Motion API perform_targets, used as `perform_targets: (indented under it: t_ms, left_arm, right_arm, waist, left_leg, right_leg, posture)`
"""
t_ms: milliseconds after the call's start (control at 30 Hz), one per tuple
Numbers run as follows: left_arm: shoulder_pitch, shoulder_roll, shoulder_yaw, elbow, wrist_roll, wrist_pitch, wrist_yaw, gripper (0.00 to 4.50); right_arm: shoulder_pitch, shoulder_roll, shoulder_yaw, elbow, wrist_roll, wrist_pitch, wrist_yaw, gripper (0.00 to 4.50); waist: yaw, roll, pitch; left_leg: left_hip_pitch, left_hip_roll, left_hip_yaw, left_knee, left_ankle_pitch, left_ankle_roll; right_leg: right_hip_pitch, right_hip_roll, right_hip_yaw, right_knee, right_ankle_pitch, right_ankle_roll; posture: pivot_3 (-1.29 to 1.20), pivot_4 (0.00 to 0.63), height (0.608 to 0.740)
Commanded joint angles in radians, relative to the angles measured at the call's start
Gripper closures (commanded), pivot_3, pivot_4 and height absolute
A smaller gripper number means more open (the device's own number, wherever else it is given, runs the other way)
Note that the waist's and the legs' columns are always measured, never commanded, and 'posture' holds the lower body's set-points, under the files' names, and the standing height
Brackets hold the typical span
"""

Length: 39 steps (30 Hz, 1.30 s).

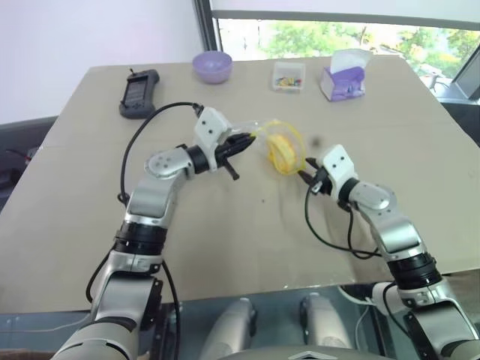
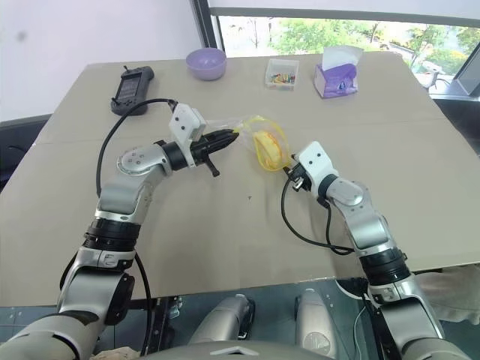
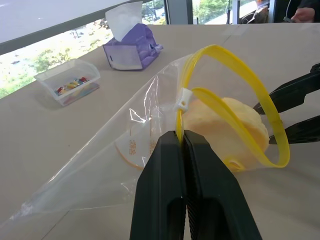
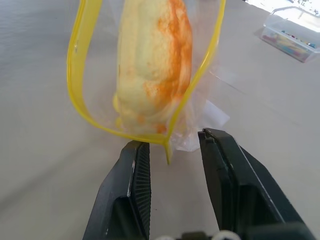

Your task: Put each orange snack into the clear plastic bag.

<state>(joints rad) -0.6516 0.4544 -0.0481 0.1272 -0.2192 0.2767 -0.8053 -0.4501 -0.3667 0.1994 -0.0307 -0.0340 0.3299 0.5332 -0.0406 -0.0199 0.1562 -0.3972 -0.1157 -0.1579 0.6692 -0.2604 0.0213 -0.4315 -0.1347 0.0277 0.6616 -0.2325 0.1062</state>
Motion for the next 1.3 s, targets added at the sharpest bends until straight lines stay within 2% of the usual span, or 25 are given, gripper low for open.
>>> perform_targets:
  t_ms: [33, 100, 133, 200, 267, 467, 633, 767, 867, 1000, 1133, 1167, 1300]
  left_arm:
    - [-0.002, 0.005, 0.006, -0.037, -0.002, -0.019, -0.002, 4.5]
    - [-0.002, 0.005, 0.006, -0.039, -0.001, -0.018, -0.001, 4.5]
    - [-0.002, 0.005, 0.006, -0.039, -0.001, -0.017, 0.0, 4.5]
    - [-0.002, 0.004, 0.006, -0.041, -0.001, -0.017, 0.001, 4.5]
    - [-0.002, 0.005, 0.006, -0.04, 0.0, -0.017, 0.002, 4.5]
    - [-0.007, 0.005, 0.013, -0.041, -0.005, -0.013, 0.005, 4.5]
    - [-0.05, -0.01, 0.071, -0.043, -0.093, 0.057, 0.004, 4.5]
    - [-0.098, -0.026, 0.118, -0.058, -0.2, 0.167, 0.001, 4.5]
    - [-0.123, -0.033, 0.114, -0.044, -0.214, 0.189, 0.006, 4.5]
    - [-0.228, -0.077, 0.037, 0.149, -0.082, 0.021, 0.044, 4.5]
    - [-0.355, -0.101, 0.023, 0.362, 0.04, -0.226, 0.129, 4.5]
    - [-0.366, -0.103, 0.02, 0.39, 0.054, -0.277, 0.126, 4.5]
    - [-0.248, -0.079, -0.074, 0.354, 0.137, -0.433, 0.037, 4.5]
  right_arm:
    - [-0.023, 0.002, -0.016, -0.031, 0.003, -0.018, -0.003, 2.79]
    - [-0.024, 0.003, -0.011, -0.033, 0.003, -0.032, 0.002, 2.79]
    - [-0.025, 0.005, -0.01, -0.035, 0.005, -0.036, 0.003, 3.03]
    - [-0.028, 0.009, -0.011, -0.033, 0.004, -0.039, 0.0, 3.62]
    - [-0.032, 0.008, -0.01, -0.028, 0.001, -0.046, 0.003, 4.44]
    - [-0.052, -0.032, -0.037, -0.03, 0.002, -0.056, 0.021, 4.44]
    - [-0.113, -0.169, -0.125, -0.045, 0.046, -0.058, 0.107, 4.44]
    - [-0.209, -0.359, -0.186, -0.008, 0.08, -0.072, 0.245, 4.44]
    - [-0.258, -0.407, -0.186, 0.042, 0.085, -0.103, 0.284, 4.44]
    - [-0.343, -0.403, -0.162, 0.252, -0.001, -0.234, 0.209, 4.44]
    - [-0.408, -0.402, -0.161, 0.387, -0.082, -0.376, 0.086, 4.44]
    - [-0.404, -0.404, -0.161, 0.394, -0.087, -0.406, 0.08, 4.44]
    - [-0.224, -0.394, -0.136, 0.276, -0.077, -0.44, 0.118, 4.44]
  waist:
    - [0.0, 0.0, 0.0]
    - [0.0, 0.0, 0.0]
    - [0.0, 0.0, 0.0]
    - [0.0, 0.0, 0.0]
    - [0.0, 0.0, 0.0]
    - [0.0, 0.0, 0.0]
    - [0.002, 0.0, 0.0]
    - [0.004, 0.0, 0.002]
    - [0.0, 0.0, 0.001]
    - [0.004, -0.001, 0.001]
    - [0.007, -0.001, 0.002]
    - [0.007, -0.001, 0.002]
    - [0.001, -0.001, 0.001]
  left_leg:
    - [0.0, 0.0, 0.0, 0.0, 0.0, 0.0]
    - [0.0, 0.0, 0.0, 0.0, 0.0, 0.0]
    - [0.0, 0.0, 0.0, 0.0, 0.0, 0.0]
    - [0.0, 0.0, 0.0, 0.0, 0.0, 0.0]
    - [0.0, 0.0, 0.0, 0.0, 0.0, 0.0]
    - [0.0, 0.0, 0.0, 0.0, 0.0, 0.0]
    - [0.0, 0.0, 0.0, 0.0, 0.0, 0.0]
    - [-0.001, -0.001, 0.0, 0.001, 0.0, 0.0]
    - [-0.001, 0.0, -0.001, 0.0, 0.0, 0.0]
    - [-0.001, 0.0, 0.001, 0.0, 0.0, 0.0]
    - [-0.002, -0.002, 0.001, 0.001, 0.0, 0.0]
    - [-0.002, -0.002, 0.001, 0.001, 0.0, 0.0]
    - [-0.002, -0.001, 0.001, -0.004, 0.0, 0.0]
  right_leg:
    - [0.0, 0.0, 0.0, 0.0, 0.0, 0.0]
    - [0.0, 0.0, 0.0, 0.0, 0.0, 0.0]
    - [0.0, 0.0, 0.0, 0.0, 0.0, 0.0]
    - [0.0, 0.0, 0.0, 0.0, 0.0, 0.0]
    - [0.0, 0.0, 0.0, 0.0, 0.0, 0.0]
    - [0.0, 0.0, 0.0, 0.0, 0.0, 0.0]
    - [0.0, 0.0, 0.0, 0.0, 0.0, 0.0]
    - [0.0, -0.001, -0.001, 0.0, 0.0, 0.0]
    - [0.0, 0.0, -0.002, -0.002, 0.0, 0.0]
    - [0.0, -0.001, 0.0, -0.001, 0.0, 0.0]
    - [0.0, -0.002, 0.0, -0.001, 0.001, 0.001]
    - [0.0, -0.002, 0.0, -0.002, 0.001, 0.001]
    - [0.0, -0.002, -0.001, -0.009, 0.0, 0.001]
  posture:
    - [0.0, 0.15, 0.74]
    - [0.0, 0.15, 0.74]
    - [0.0, 0.15, 0.74]
    - [0.0, 0.15, 0.74]
    - [0.0, 0.15, 0.74]
    - [0.0, 0.15, 0.74]
    - [0.0, 0.15, 0.74]
    - [0.0, 0.15, 0.74]
    - [0.0, 0.15, 0.74]
    - [0.0, 0.15, 0.74]
    - [0.0, 0.15, 0.74]
    - [0.0, 0.15, 0.74]
    - [0.0, 0.15, 0.74]
